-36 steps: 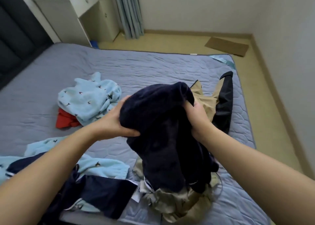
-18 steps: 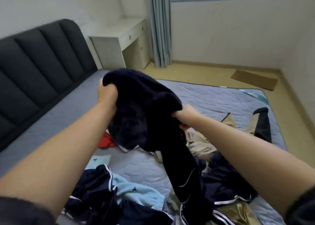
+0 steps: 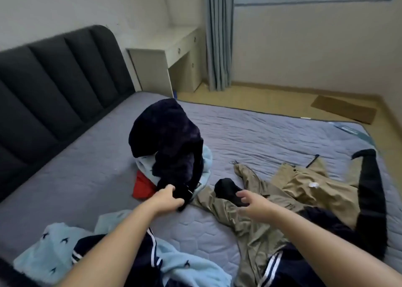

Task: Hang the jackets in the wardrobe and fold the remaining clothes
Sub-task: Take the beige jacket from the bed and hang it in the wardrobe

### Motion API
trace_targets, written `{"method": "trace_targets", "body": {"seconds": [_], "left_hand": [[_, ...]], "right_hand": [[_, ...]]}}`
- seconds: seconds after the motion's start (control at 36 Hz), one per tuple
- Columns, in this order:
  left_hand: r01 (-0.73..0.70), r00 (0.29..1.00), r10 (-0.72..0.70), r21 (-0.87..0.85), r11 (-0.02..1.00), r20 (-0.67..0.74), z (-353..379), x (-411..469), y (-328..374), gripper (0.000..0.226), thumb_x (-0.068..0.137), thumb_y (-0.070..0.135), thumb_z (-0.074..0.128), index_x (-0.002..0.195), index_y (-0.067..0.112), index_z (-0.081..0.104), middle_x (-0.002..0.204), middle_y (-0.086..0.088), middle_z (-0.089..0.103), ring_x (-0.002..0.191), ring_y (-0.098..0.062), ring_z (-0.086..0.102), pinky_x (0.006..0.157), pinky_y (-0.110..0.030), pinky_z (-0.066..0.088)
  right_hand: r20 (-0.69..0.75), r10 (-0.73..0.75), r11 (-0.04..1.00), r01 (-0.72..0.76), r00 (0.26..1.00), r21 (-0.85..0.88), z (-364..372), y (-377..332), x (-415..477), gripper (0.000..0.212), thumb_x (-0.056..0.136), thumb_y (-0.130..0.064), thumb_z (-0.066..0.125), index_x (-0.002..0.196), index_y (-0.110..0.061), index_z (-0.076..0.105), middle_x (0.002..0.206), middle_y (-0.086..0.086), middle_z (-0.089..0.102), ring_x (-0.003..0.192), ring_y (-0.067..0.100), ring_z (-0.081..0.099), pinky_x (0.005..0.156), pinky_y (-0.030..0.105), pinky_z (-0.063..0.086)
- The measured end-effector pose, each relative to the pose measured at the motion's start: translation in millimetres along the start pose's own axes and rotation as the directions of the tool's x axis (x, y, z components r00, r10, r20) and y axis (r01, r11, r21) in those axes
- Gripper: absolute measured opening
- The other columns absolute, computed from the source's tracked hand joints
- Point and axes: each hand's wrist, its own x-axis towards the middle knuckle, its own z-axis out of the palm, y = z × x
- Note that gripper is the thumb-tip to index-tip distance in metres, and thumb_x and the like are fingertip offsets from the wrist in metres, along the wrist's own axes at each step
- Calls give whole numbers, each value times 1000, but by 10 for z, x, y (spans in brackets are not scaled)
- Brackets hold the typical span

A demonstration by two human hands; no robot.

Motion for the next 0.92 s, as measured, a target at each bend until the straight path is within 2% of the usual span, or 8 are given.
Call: {"method": "trace_targets", "body": {"seconds": [0.11,0.28,0.39,0.56,0.64,0.72,0.81,0.92], "left_hand": [[-15,987,12,18,1000,162,942,116,-223,50,92,34,51,137,15,41,141,-5,45,125,-19,47,96,-25,39],[-31,983,51,-114,993,174,1965,310,-197,27,92,22,52,117,13,55,112,-2,59,98,-15,56,81,-22,43],[-59,982,77,-108,992,171,2543,410,-82,22,92,20,52,111,12,59,110,-4,64,100,-19,59,87,-25,44],[-190,950,170,55,980,262,3436,397,-79,13,88,23,50,99,23,56,107,0,65,100,-20,59,79,-26,41],[-244,927,226,24,969,300,3839,388,-158,14,87,22,52,99,24,59,104,5,65,95,-11,59,82,-23,44],[-214,922,252,-154,965,296,4158,401,-198,17,88,12,55,90,27,62,92,11,68,84,-7,62,77,-15,45],[-237,941,277,-205,950,193,4419,434,-245,26,87,7,57,88,33,61,92,14,67,89,-5,62,79,-12,45],[-366,928,373,-193,910,-3,4652,459,-76,59,75,17,72,127,30,48,127,13,48,120,-2,45,104,-22,36]], "right_hand": [[-11,151,982,-151,989,-112,357,874,53,51,88,-23,57,137,-18,44,134,2,54,120,15,52,81,14,36],[-40,276,942,-278,960,-186,721,1915,102,44,88,-19,54,131,-14,49,129,6,58,118,20,54,88,20,38],[-49,275,927,-278,960,-250,883,2461,73,47,86,-17,57,132,-14,48,131,7,55,122,21,51,93,21,36],[-125,262,842,-290,957,-456,1124,3296,58,72,82,-16,58,145,-28,26,148,5,29,129,28,39,100,34,42],[-155,212,772,-262,965,-579,1207,3646,178,82,85,-19,58,149,-38,12,160,5,-2,144,31,14,109,42,33],[-66,149,734,-155,987,-661,1315,3887,368,66,87,-23,58,144,-39,29,160,1,-8,147,31,0,113,53,19],[-89,35,845,-77,995,-529,1461,3992,511,36,87,-24,57,123,-27,52,146,1,38,137,24,30,108,44,26],[-202,85,979,-44,976,201,1573,3964,453,18,91,-9,50,107,-13,57,109,4,65,107,22,57,91,33,40]]}}
